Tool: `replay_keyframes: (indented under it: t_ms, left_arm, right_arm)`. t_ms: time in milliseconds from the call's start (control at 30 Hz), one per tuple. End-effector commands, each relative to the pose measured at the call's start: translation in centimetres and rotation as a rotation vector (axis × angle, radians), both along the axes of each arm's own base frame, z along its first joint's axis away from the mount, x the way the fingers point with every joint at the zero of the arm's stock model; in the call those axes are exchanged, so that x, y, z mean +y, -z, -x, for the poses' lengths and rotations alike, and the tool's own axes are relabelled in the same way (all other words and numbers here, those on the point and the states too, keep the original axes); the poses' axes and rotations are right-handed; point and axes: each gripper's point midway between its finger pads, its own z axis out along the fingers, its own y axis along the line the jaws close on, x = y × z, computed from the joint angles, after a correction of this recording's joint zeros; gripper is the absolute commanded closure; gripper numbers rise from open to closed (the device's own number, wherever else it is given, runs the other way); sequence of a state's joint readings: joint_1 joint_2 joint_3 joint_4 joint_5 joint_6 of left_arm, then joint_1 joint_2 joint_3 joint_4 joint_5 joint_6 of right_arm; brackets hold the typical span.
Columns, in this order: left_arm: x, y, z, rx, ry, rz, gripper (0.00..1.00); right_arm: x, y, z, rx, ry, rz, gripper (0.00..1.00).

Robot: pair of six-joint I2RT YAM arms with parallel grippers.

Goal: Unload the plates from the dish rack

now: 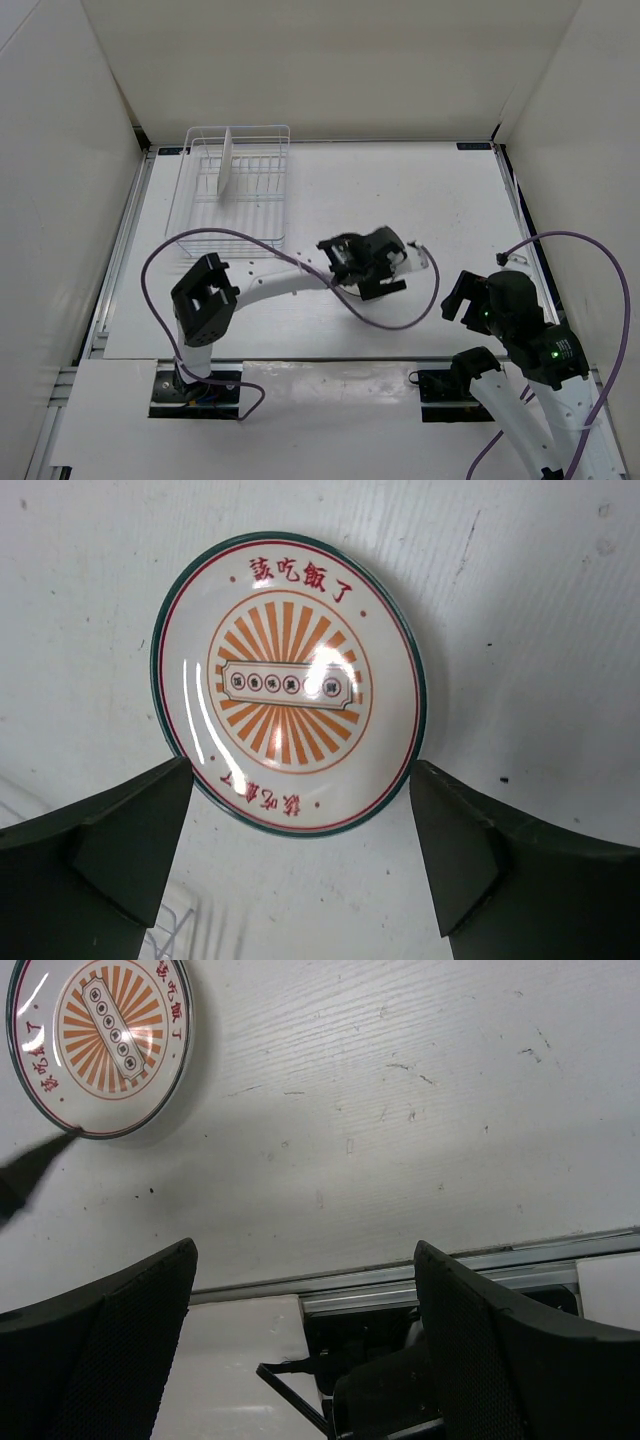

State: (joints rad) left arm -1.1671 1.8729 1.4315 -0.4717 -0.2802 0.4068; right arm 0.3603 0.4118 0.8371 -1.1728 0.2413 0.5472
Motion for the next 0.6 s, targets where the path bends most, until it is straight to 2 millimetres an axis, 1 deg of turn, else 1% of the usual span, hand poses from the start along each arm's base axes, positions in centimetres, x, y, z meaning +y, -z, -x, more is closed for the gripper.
replay_keyframes:
  t_ms: [0,33,67,100,133,167,200,233,267,300,333,367,400,433,467,500,533,567]
  left_arm:
    - [2.6,-5.9,-0.9,0.207,-0.094,0.126,0.0]
    - [3.1,-7.2,-1.2,0.244,-0.118,0.161,0.0]
    - [2.4,-9.8,-1.1,0.304,-0.079,0.241,0.0]
    - [5.6,-11.8,-4.4,0.319,-0.184,0.267,0.0]
    - [5.9,-14.9,-5.4,0.328,-0.213,0.353,0.0]
    - [7.1,-16.0,-6.3,0.337,-0.254,0.381,0.0]
    - [11.1,-18.0,-10.7,0.3,-0.379,0.453,0.0]
    - [12.6,-19.7,-12.2,0.294,-0.468,0.528,0.0]
    - [15.8,-20.4,-14.8,0.27,-0.569,0.573,0.0]
    - [19.2,-21.6,-17.1,0.24,-0.662,0.628,0.0]
    - [21.9,-22.2,-19.4,0.219,-0.757,0.705,0.0]
    - [23.1,-22.0,-20.4,0.212,-0.792,0.723,0.0]
    - [25.6,-22.1,-22.4,0.16,-0.851,0.76,0.02]
    - [27.5,-22.0,-23.5,0.123,-0.886,0.762,0.02]
    - [28.4,-21.0,-24.5,0.105,-0.907,0.742,0.02]
    - [30.8,-20.9,-26.1,0.019,-0.97,0.737,0.04]
    - [31.5,-20.6,-26.8,0.002,-0.988,0.726,0.05]
    - [31.9,-19.2,-28.2,0.02,-1.012,0.72,0.06]
  right_arm:
    - [-0.2,-0.8,-0.3,-0.036,0.013,-0.003,0.1]
    - [-0.2,-0.9,-0.3,-0.037,0.011,-0.003,0.1]
    - [-0.2,-0.9,-0.3,-0.038,0.012,-0.006,0.1]
    - [-0.2,-0.8,-0.3,-0.037,0.016,-0.005,0.1]
    - [-0.2,-0.8,-0.3,-0.036,0.011,-0.002,0.1]
    - [-0.1,-0.8,-0.3,-0.037,0.009,-0.004,0.1]
    - [-0.1,-0.8,-0.3,-0.038,0.007,-0.002,0.1]
    - [-0.2,-0.8,-0.4,-0.04,0.01,-0.002,0.1]
    - [-0.1,-0.7,-0.3,-0.037,0.006,-0.002,0.1]
    - [-0.2,-0.7,-0.4,-0.039,0.005,0.002,0.1]
    - [-0.1,-0.7,-0.5,-0.042,0.0,0.002,0.1]
    - [0.0,-0.7,-0.6,-0.041,-0.003,0.003,0.1]
    - [0.0,-0.6,-0.6,-0.039,-0.007,0.006,0.1]
    - [0.0,-0.7,-0.6,-0.043,-0.011,0.008,0.1]
    - [-0.1,-0.6,-0.6,-0.038,-0.013,0.013,0.1]
    - [-0.1,-0.6,-0.6,-0.037,-0.011,0.015,0.1]
    - [0.0,-0.6,-0.6,-0.038,-0.017,0.016,0.1]
    - [0.1,-0.5,-0.6,-0.037,-0.016,0.01,0.1]
